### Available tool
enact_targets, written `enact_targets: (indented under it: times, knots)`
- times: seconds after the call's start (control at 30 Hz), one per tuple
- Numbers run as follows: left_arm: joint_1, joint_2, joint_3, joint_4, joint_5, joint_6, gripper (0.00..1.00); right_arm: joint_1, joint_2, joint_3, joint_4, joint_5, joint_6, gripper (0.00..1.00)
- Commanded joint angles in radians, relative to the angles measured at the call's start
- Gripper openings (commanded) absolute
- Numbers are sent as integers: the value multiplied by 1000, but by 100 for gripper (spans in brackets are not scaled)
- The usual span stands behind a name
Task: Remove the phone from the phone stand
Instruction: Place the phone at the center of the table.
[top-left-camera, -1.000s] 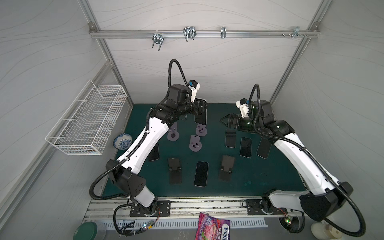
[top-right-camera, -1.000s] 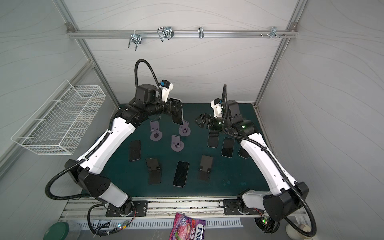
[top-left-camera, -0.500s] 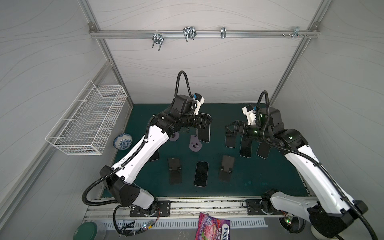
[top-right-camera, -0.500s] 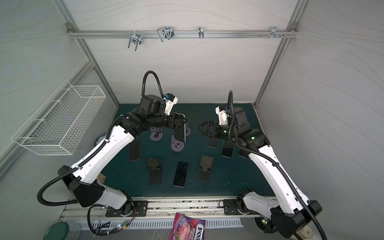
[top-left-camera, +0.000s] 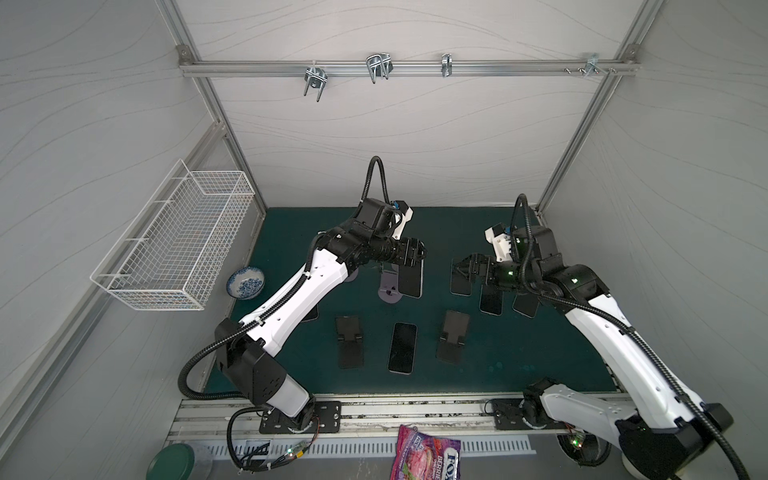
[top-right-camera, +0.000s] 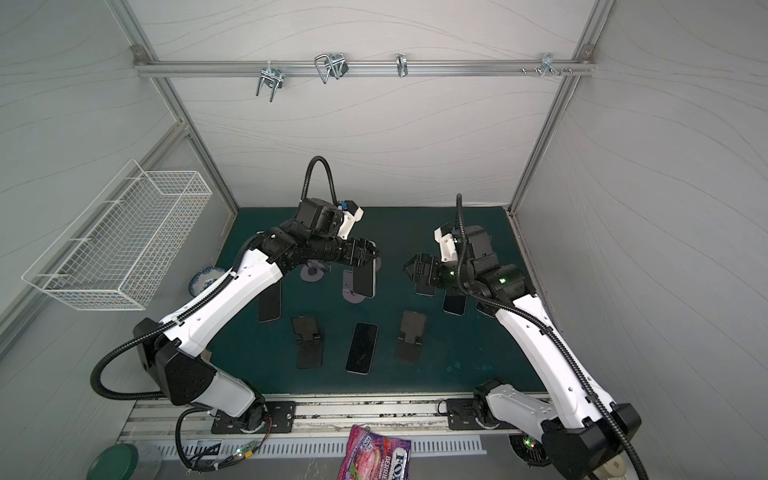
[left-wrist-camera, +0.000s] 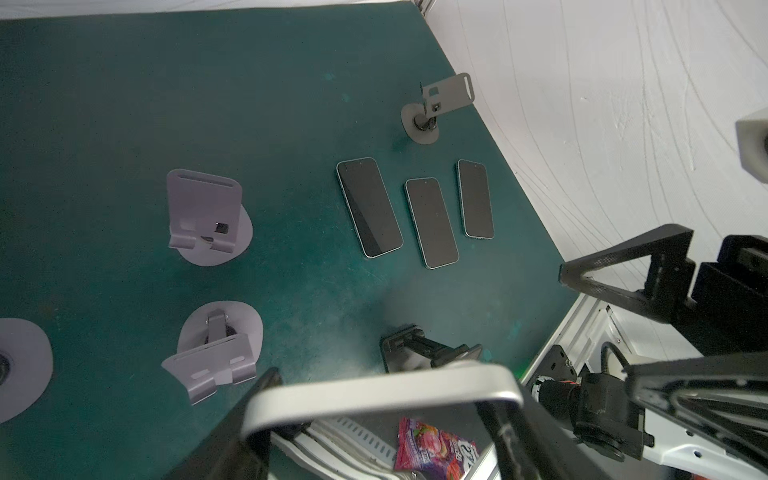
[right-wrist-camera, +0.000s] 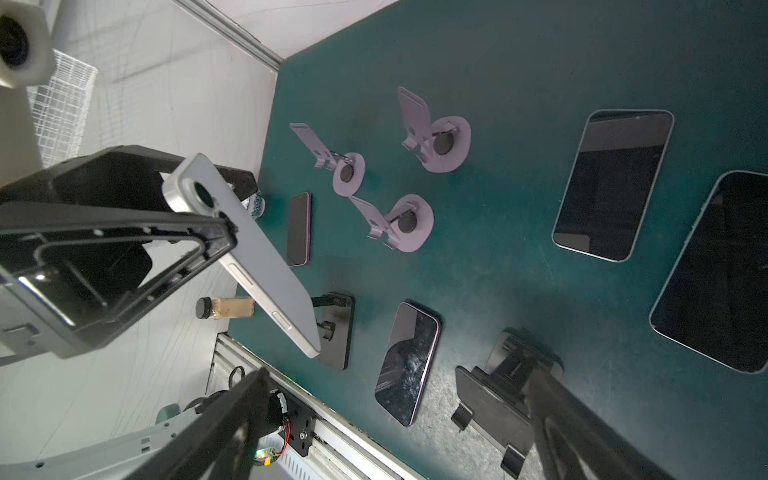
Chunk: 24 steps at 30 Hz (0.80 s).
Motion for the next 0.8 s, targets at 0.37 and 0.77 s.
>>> enact_targets:
  times: [0.37, 0.77]
  knots:
    - [-15, 147, 127, -57, 1, -40, 53, -60, -25, 5, 21, -70, -19, 97]
    - [-22, 232, 232, -152, 8, -29, 52, -61, -52, -24, 6, -50, -28, 97]
